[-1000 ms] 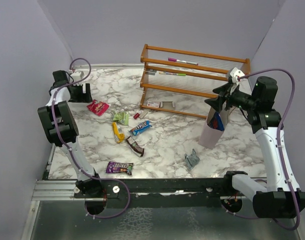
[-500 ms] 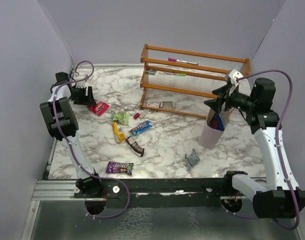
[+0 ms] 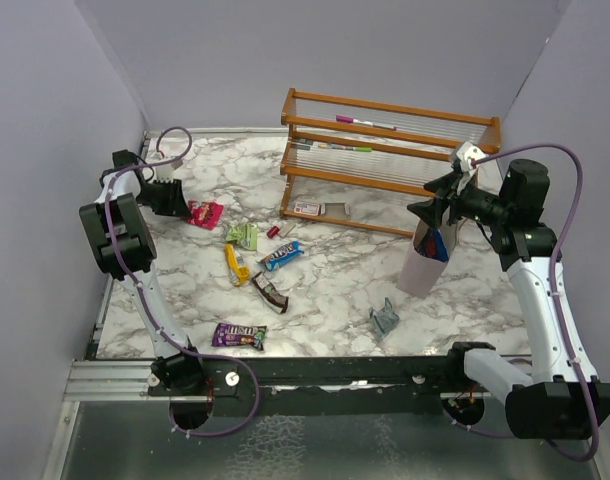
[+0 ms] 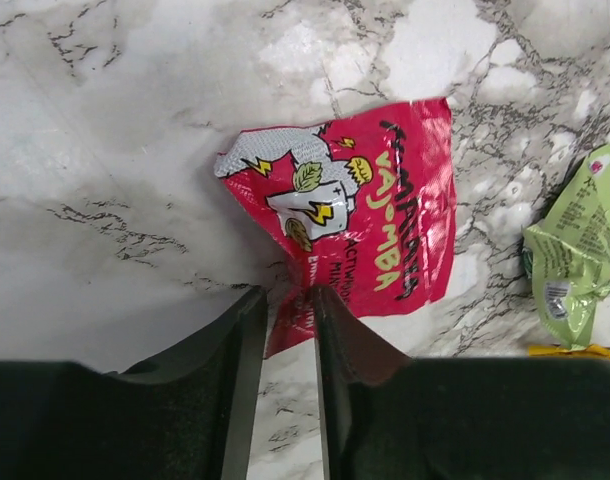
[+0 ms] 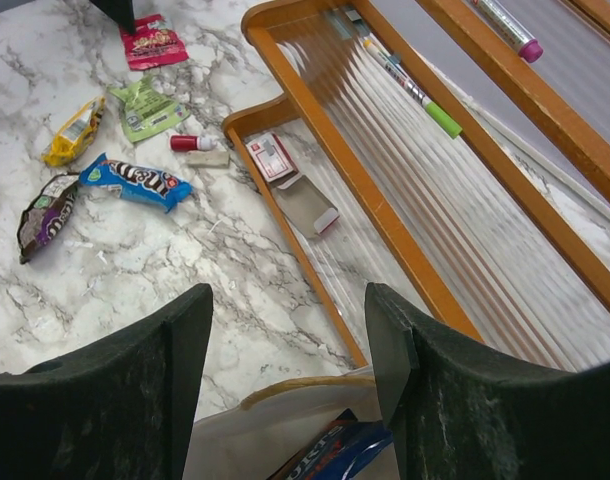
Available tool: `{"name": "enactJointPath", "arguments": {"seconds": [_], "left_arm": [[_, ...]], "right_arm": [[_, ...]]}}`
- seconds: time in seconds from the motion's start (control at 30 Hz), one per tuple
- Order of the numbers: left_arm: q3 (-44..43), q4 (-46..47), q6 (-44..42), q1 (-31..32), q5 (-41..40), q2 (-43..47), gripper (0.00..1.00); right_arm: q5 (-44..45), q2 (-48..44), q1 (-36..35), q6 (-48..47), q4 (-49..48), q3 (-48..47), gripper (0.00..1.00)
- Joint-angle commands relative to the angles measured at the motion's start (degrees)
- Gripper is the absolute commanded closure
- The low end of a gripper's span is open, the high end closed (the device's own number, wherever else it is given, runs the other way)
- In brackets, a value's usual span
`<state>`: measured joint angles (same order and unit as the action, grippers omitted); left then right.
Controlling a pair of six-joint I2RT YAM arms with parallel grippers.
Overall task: Place the snacks into the paper bag
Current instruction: Pick up the snack from the center of the board.
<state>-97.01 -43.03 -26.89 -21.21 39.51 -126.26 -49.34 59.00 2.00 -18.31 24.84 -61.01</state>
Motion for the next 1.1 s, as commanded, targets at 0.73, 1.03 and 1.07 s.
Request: {"name": "enactJointPath", "arguments": {"seconds": [0.73, 1.03, 1.07], "left_arm": [[-0.1, -16.0, -10.1, 9.5, 8.9, 23.1, 1.00], [1.9, -11.0, -3.6, 29.4, 4.7, 34.9, 1.00], [1.8, -10.7, -3.5, 31.9, 4.2, 35.5, 1.00]], "right_arm": [[-9.4, 3.4, -0.7, 1.4, 2.6, -9.5, 0.35], [-14.6, 5.6, -3.8, 8.2, -0.2, -13.0, 0.34], [-15.1, 6.1, -4.4, 9.3, -0.9, -12.9, 0.34]]}}
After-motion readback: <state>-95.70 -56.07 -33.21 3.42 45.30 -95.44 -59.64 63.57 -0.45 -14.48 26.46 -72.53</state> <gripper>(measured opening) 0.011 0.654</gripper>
